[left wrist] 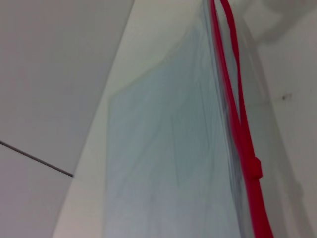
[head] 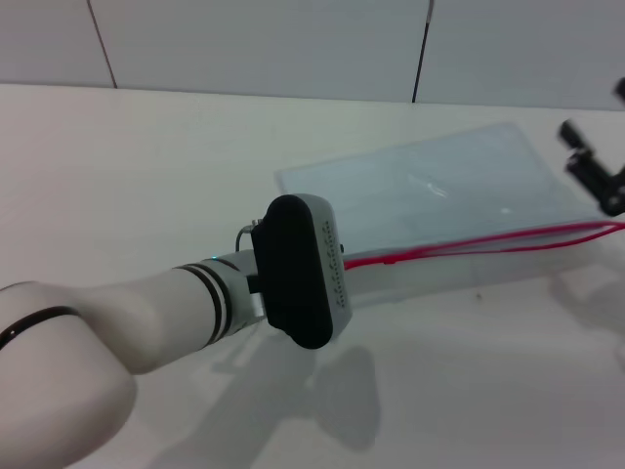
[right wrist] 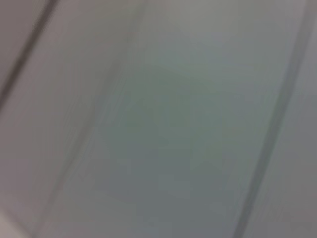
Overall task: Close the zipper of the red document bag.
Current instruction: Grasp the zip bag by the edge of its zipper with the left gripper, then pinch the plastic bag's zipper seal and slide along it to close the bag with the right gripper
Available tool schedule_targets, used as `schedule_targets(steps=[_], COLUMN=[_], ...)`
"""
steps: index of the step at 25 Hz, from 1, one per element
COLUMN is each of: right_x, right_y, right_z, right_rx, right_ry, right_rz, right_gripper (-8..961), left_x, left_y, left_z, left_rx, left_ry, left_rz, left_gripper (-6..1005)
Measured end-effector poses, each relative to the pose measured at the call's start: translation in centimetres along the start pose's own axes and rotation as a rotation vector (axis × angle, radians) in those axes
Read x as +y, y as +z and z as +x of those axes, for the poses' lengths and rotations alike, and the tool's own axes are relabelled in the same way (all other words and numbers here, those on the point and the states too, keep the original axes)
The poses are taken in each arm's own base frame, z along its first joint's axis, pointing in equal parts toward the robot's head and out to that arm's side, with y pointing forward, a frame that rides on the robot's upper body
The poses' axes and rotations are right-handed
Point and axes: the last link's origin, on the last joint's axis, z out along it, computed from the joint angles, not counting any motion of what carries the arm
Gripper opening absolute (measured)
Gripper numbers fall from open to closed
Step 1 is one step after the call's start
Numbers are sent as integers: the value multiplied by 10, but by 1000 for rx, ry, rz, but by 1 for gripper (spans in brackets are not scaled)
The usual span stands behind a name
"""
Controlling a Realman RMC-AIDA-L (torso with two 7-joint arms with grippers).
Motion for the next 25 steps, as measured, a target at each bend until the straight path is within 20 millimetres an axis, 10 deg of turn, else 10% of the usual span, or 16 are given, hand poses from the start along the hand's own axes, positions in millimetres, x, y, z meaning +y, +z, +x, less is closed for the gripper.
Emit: schedule_targets(steps=[25], right_x=[45], right_y=[47], right_z=[-11], right_rx=[-32], right_ry=[-201], right_rz=[-614], right_gripper=[638], left_x=[-8], left_y=[-20], left_z=[18], left_rx=[111], left_ry=[46], left_rz=[115], left_gripper=[51])
